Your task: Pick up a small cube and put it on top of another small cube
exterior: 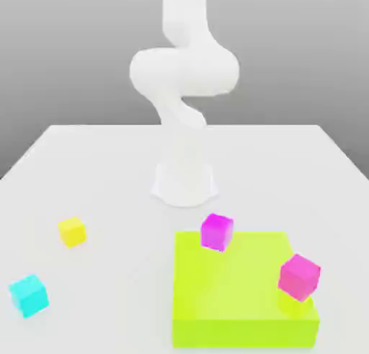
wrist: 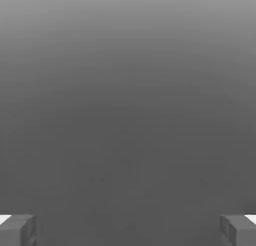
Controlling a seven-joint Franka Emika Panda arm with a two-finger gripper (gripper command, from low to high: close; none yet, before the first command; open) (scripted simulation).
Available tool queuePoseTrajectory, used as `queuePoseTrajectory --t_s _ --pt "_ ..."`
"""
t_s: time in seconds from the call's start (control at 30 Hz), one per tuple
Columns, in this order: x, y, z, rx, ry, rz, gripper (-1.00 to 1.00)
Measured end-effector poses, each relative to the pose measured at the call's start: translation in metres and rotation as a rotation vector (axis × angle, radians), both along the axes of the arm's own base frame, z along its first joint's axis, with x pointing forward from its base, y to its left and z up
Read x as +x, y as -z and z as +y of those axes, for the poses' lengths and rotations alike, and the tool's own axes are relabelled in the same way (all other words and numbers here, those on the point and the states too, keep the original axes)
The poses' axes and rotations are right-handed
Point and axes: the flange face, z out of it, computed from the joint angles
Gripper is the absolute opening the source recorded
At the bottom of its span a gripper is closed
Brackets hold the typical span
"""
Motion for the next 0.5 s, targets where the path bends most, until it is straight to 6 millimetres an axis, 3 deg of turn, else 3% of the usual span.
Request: queuePoseTrajectory --t_s 0.1,0.23,0.37,0.5 --pt "0.036 0.049 -0.030 0.049 0.059 0.085 0.00" --pt "0.069 0.117 -0.070 0.106 0.144 0.191 0.00" --pt "0.088 0.189 -0.111 0.157 0.238 0.293 0.00" --pt "0.091 0.264 -0.152 0.199 0.341 0.394 0.00"
